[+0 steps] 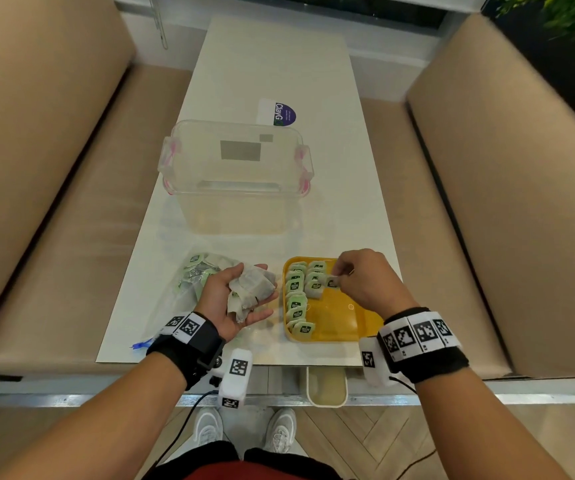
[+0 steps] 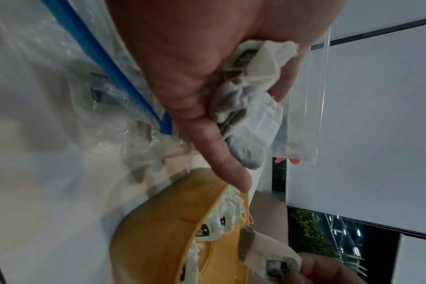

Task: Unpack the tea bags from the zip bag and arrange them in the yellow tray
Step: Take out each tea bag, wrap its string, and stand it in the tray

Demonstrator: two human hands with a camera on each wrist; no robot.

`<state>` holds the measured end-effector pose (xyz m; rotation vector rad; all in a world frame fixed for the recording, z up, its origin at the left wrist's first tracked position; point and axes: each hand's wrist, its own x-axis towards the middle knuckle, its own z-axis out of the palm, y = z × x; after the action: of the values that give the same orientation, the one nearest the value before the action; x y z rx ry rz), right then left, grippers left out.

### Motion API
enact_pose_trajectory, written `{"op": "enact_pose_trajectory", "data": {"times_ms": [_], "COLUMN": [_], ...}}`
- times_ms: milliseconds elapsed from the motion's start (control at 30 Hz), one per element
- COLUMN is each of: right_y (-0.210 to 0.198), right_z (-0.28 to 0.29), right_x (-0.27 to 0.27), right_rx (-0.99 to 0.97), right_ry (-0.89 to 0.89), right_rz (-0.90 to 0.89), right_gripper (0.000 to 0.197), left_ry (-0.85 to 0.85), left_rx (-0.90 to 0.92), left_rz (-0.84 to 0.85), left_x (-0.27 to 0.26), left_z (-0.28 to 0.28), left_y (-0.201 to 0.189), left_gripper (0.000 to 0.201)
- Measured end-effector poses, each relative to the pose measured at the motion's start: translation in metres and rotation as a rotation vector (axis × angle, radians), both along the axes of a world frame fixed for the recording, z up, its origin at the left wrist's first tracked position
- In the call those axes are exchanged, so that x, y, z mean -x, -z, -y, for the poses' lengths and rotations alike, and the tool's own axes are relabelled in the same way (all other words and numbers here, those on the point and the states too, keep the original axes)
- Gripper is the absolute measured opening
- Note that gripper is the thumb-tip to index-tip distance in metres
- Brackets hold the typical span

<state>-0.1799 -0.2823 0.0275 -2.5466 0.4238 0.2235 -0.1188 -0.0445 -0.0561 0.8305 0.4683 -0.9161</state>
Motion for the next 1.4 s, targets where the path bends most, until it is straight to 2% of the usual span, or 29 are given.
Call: {"op": "enact_pose_trajectory", "data": {"times_ms": [267, 767, 1000, 1133, 1200, 1300, 1400], "right_y": [0.029, 0.054, 0.051, 0.04, 0.028, 0.01, 0.007], "right_z": [-0.009, -0.019, -0.011, -0.01, -0.02, -0.048, -0.075], "right_x": [0.001, -0.005, -0.003, -0.003, -0.005, -0.012, -0.02], "right_rx": [-0.048, 0.013, -0.051, -0.014, -0.042, -0.121, -0.121], "right_ry": [-0.025, 0.033, 0.097, 0.098, 0.06, -0.102, -0.268], "right_rz": [-0.103, -0.12, -0.043, 0.037, 0.119, 0.216, 0.153], "right_gripper": [0.018, 0.022, 0.026, 0.024, 0.02, 0.018, 0.027], "left_ry": [0.007, 0.006, 0.009, 0.015, 0.022, 0.039, 0.051], "left_rx": [-0.002, 0.005, 0.002, 0.004, 0.003, -0.009, -0.02], "left_rz": [-0.005, -0.009, -0.013, -0.014, -0.012, -0.015, -0.027], "left_x": [0.003, 0.004, 0.003, 0.003, 0.004, 0.005, 0.007], "left_z": [-0.002, -0.006, -0.004, -0.003, -0.003, -0.002, 0.0], "left_y": [0.001, -0.001, -0.004, -0.007, -0.007, -0.008, -0.012], "left_gripper": [0.043, 0.045, 0.047, 0.048, 0.049, 0.05, 0.052]}}
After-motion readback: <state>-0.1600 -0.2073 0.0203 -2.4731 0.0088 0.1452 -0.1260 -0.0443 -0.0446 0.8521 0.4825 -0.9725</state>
